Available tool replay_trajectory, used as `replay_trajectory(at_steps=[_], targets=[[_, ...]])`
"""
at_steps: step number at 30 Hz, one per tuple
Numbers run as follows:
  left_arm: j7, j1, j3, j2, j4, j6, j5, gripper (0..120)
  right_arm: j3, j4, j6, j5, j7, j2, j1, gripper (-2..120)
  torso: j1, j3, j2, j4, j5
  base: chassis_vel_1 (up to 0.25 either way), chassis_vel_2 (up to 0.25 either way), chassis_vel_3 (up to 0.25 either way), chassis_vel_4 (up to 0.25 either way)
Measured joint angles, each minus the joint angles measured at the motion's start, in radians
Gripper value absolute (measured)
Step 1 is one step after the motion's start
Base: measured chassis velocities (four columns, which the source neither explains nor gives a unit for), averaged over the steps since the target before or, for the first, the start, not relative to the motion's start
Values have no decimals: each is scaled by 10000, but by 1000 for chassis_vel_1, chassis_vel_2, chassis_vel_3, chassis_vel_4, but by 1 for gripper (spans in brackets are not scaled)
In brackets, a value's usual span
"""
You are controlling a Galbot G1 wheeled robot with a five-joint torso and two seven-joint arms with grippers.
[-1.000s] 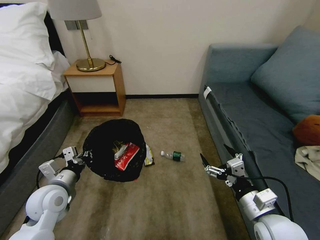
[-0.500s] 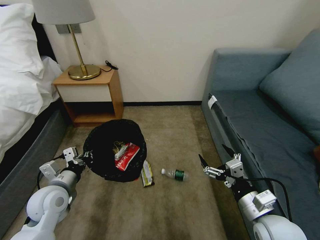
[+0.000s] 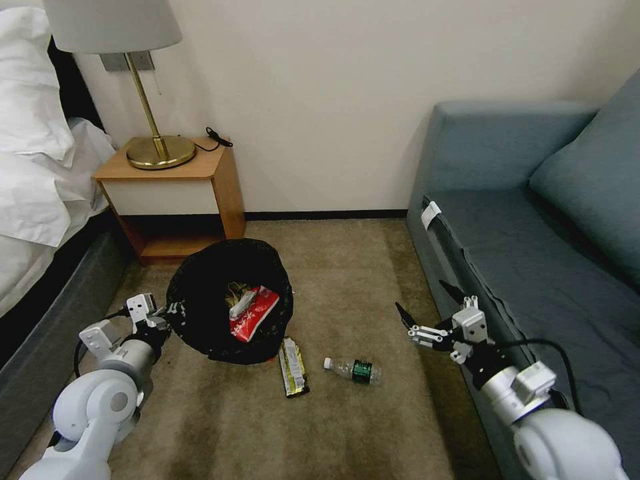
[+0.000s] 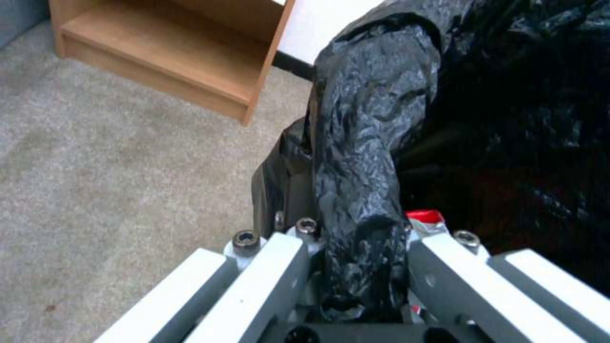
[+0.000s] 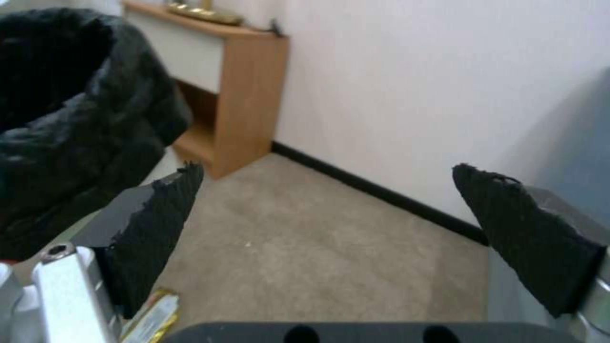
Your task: Pick up the trash bin, then pick up the garbage on the floor and place it into the trash bin.
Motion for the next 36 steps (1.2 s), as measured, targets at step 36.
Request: replay_trajectory(at_steps=[36], targets=[[196,-389,-115,92,690,67,579,2,-11896,-6591,-1061,3321,-2289,-2752,10709,100,1,2,-1,-1,-1,0,0,0,0]])
